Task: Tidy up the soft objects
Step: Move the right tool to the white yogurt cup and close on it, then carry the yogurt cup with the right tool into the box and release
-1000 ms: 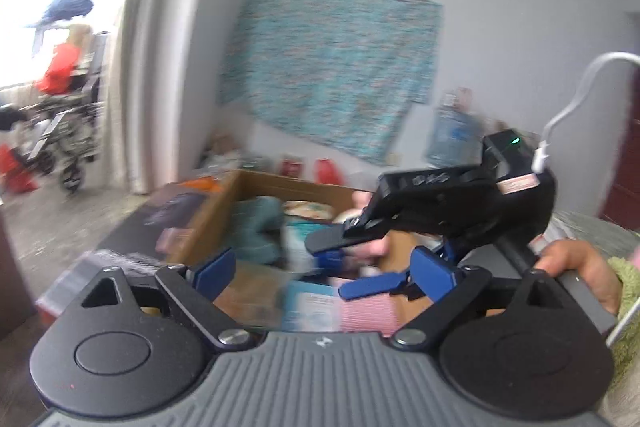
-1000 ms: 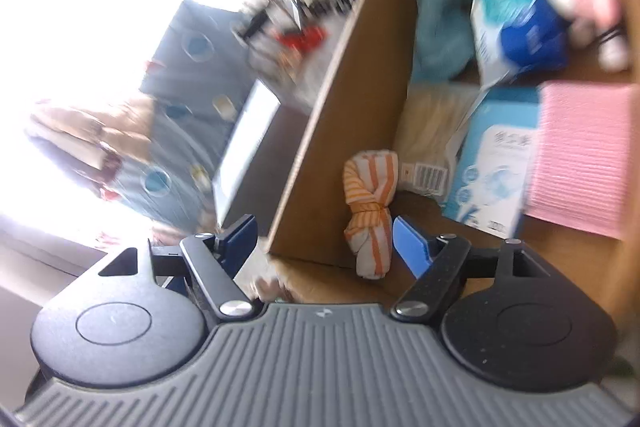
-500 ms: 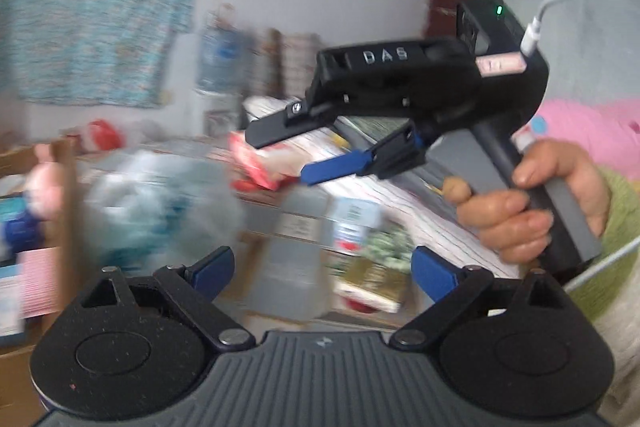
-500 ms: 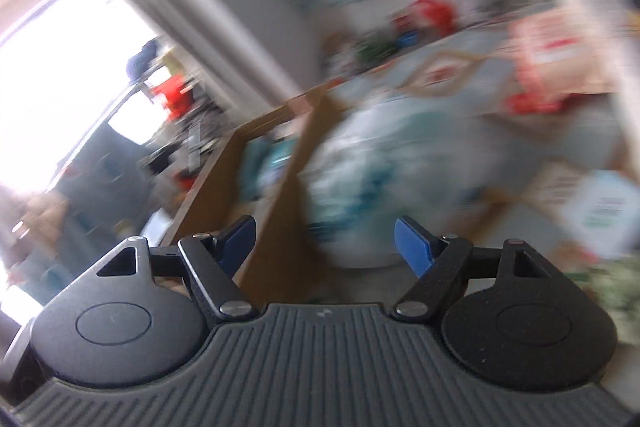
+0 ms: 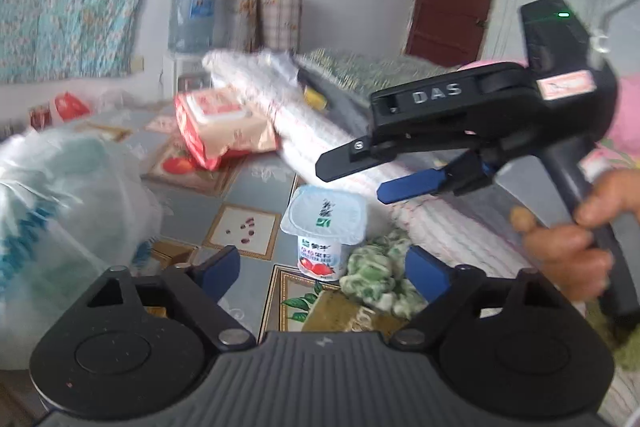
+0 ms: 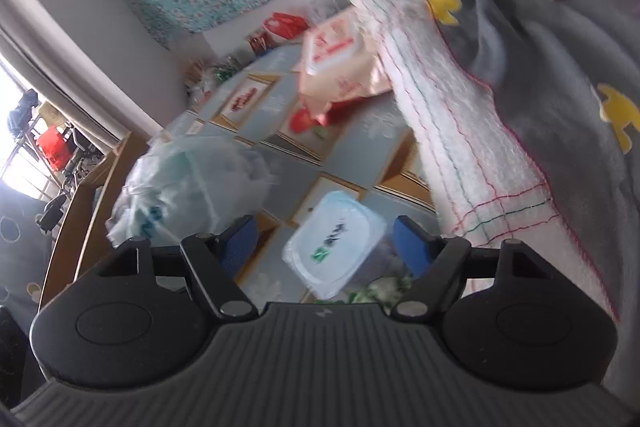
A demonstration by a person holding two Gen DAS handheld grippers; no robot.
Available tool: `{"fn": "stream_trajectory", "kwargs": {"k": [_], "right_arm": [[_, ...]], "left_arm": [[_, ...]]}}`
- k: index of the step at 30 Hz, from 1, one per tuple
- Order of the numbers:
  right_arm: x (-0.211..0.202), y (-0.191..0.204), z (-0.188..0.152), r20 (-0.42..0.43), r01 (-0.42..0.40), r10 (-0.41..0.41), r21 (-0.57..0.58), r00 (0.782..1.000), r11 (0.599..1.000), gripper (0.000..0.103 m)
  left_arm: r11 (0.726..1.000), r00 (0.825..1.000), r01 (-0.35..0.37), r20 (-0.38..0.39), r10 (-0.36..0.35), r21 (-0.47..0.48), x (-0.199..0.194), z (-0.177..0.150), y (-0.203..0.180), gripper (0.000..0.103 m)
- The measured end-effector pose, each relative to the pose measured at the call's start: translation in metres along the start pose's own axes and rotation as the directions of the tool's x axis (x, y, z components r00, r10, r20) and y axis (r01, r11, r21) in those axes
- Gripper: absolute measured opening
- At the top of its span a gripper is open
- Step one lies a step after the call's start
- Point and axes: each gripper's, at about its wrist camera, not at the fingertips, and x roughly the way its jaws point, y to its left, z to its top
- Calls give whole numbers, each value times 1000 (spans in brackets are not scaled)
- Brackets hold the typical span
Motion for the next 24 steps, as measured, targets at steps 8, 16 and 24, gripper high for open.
{"fn": "stream_trajectory", "kwargs": {"k": [8,16,24], "right_arm": [[27,-22,15,-55,6,-4,43,998,999,57],[34,-24,16,-88,-48,54,65,995,997,36],[34,-15,14,-84,-82,88,68,993,994,33]], "left_arm": [[998,998,37,-52,-39,-52,53,10,10,80],[993,996,76,-38,-80,-87,72,12,13,63],[994,999,50,-4,-50,-102,62,18,15,63]]}}
